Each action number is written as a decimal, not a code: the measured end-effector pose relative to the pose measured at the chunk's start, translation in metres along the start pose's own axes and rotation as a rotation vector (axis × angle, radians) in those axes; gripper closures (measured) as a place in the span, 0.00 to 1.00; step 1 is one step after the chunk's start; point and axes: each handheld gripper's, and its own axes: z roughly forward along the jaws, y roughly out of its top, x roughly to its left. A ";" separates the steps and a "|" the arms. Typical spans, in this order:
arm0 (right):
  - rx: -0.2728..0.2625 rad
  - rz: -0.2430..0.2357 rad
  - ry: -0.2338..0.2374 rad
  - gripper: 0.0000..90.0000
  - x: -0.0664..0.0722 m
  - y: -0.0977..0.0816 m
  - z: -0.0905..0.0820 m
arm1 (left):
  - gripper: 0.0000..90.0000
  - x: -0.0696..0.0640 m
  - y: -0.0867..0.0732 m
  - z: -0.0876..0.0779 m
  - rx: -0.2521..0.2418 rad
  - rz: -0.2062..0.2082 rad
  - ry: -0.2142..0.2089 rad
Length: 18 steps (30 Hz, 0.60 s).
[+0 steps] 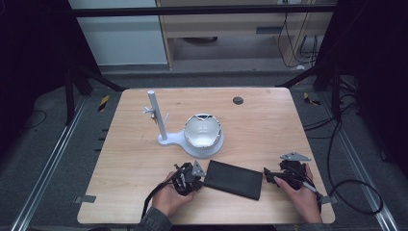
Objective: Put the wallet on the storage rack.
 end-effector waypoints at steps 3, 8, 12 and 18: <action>-0.008 0.009 0.005 0.06 0.000 0.001 -0.002 | 0.99 0.000 0.000 -0.003 -0.027 -0.006 0.003; -0.036 0.011 0.012 0.07 0.001 0.002 -0.010 | 0.98 0.001 0.002 -0.007 -0.104 -0.027 -0.009; -0.065 0.004 0.019 0.09 0.004 0.004 -0.023 | 0.98 0.004 0.008 -0.007 -0.109 -0.013 -0.009; -0.117 -0.046 0.039 0.11 0.018 0.009 -0.049 | 0.97 0.014 0.020 -0.011 -0.167 -0.011 -0.015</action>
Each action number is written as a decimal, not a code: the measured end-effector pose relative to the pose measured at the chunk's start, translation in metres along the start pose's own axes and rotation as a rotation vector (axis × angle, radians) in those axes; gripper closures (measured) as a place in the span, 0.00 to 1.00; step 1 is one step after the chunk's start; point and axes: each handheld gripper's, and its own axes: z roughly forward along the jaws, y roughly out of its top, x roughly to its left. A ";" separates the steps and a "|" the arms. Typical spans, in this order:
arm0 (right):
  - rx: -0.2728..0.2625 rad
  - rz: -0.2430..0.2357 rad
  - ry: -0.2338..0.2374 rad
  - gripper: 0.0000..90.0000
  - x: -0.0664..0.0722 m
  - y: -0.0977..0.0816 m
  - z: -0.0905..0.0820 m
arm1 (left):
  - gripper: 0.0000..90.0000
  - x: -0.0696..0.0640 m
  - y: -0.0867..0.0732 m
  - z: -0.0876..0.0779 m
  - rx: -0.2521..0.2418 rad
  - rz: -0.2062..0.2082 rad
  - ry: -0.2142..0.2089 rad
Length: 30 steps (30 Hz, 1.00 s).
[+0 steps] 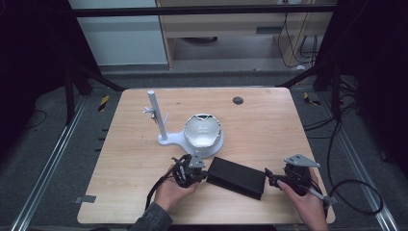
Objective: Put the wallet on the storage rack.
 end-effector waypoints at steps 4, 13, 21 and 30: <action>0.001 -0.046 0.025 0.13 0.012 0.007 -0.015 | 0.97 0.005 0.009 0.001 -0.019 0.014 -0.007; 0.004 -0.122 0.095 0.18 0.031 0.024 -0.038 | 0.97 0.006 0.023 0.004 -0.026 0.064 -0.008; 0.032 -0.177 0.130 0.29 0.038 0.039 -0.042 | 0.97 0.013 0.032 0.007 -0.019 0.073 -0.011; 0.083 -0.247 0.204 0.24 0.048 0.053 -0.036 | 0.96 0.015 0.037 0.012 -0.020 0.075 -0.020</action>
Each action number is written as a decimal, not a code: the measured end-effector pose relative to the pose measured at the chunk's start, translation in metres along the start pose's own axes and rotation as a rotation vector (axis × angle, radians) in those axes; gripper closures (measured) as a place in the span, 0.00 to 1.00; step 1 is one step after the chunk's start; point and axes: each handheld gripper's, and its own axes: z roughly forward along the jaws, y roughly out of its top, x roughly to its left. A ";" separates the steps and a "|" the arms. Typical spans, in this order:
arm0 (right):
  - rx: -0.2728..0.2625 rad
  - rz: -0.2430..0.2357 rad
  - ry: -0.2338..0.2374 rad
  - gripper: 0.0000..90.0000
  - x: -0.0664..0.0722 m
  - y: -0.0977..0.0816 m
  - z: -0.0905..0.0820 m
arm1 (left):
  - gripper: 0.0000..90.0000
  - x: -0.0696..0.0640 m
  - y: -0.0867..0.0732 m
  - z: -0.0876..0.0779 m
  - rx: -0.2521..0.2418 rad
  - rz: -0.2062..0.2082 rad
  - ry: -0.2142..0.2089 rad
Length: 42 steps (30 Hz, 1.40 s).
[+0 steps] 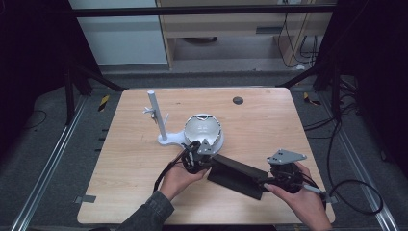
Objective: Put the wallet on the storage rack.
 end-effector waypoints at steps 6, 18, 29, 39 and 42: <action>0.023 -0.037 0.020 0.32 -0.001 -0.001 0.003 | 0.95 0.001 0.006 0.000 -0.005 0.012 0.005; 0.118 -0.124 0.015 0.42 -0.005 0.007 0.008 | 0.95 0.007 0.021 0.008 0.008 0.023 -0.004; 0.187 -0.199 0.027 0.45 -0.007 0.027 0.033 | 0.94 0.013 0.024 0.007 0.001 0.002 -0.012; 0.257 -0.247 0.046 0.52 -0.008 0.031 0.058 | 0.94 0.014 0.025 0.008 -0.002 -0.007 -0.019; 0.267 -0.261 0.048 0.53 -0.007 0.034 0.061 | 0.94 0.015 0.025 0.010 0.005 -0.009 -0.021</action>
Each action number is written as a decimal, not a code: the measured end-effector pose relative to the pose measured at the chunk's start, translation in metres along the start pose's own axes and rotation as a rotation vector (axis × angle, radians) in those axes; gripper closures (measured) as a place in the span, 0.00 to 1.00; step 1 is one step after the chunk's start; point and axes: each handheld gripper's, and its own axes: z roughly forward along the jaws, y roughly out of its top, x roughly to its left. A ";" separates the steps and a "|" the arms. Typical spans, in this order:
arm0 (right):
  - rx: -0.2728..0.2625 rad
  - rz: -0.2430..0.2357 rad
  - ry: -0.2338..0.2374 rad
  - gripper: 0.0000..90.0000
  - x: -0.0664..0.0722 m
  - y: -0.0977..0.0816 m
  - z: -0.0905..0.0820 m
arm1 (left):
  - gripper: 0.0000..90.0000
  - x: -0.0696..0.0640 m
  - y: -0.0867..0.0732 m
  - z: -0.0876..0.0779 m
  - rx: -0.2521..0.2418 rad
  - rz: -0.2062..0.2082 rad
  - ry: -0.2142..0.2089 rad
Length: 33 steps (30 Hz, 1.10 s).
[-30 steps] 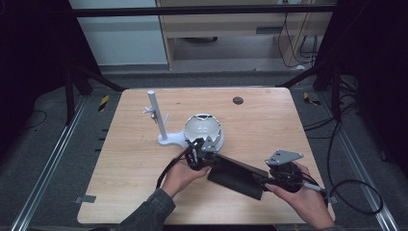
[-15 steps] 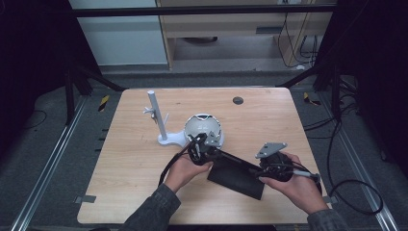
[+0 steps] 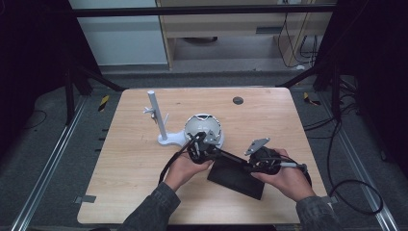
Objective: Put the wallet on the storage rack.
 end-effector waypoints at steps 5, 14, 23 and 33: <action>0.033 -0.030 0.013 0.57 -0.001 0.006 0.006 | 0.94 0.000 0.000 0.001 0.007 0.003 -0.002; 0.062 -0.041 0.028 0.61 -0.001 0.007 0.014 | 0.95 0.001 -0.001 -0.001 0.001 -0.002 0.000; 0.067 -0.042 0.033 0.62 0.000 0.008 0.017 | 0.98 0.003 -0.005 -0.002 0.006 -0.006 -0.001; 0.078 -0.049 0.041 0.62 0.001 0.008 0.019 | 0.98 0.003 -0.005 -0.002 0.005 -0.008 0.002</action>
